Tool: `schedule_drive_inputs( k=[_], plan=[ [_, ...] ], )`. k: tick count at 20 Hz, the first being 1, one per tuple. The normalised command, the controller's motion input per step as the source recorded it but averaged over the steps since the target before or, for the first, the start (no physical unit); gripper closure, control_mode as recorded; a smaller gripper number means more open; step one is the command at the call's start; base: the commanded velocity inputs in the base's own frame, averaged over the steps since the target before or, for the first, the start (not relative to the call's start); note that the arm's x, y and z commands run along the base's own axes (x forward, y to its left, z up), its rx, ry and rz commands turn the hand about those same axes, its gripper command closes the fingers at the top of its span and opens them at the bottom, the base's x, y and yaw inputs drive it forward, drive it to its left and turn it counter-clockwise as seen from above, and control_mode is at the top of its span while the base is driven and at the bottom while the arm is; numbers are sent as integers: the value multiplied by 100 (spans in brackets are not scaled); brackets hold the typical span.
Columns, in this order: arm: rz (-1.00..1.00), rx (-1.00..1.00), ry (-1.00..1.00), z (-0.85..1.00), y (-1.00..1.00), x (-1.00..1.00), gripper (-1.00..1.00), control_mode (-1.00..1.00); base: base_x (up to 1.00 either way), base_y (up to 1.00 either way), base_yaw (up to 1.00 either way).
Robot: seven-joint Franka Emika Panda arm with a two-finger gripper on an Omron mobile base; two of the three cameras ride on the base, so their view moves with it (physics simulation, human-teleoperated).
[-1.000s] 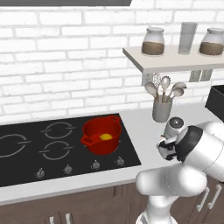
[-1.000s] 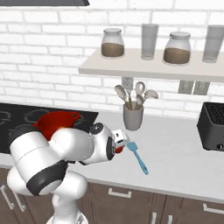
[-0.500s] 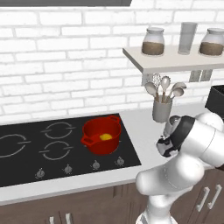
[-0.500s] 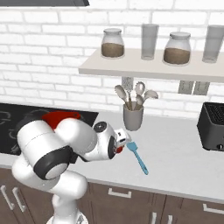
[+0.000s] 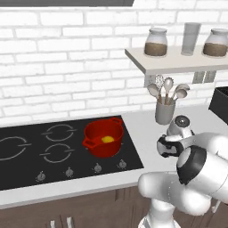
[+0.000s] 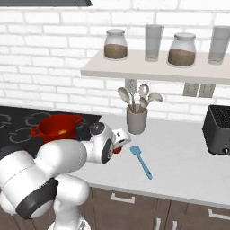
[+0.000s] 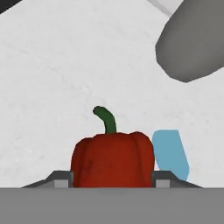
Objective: Put the lemon and bell pepper in the pot. Retrieve the spatula and lightly stir the vegetables in the pot.
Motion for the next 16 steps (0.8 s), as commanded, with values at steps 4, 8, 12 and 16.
schedule_drive_inputs(
  k=[4,8,12,16],
  plan=[
    [0,0,0,100,91,-17,100,-100,0,0,0],
    [0,3,0,100,77,1,100,-100,0,0,0],
    [1,8,4,100,62,7,100,-100,0,0,0],
    [10,9,17,81,92,0,100,-100,0,0,0]
  ],
)
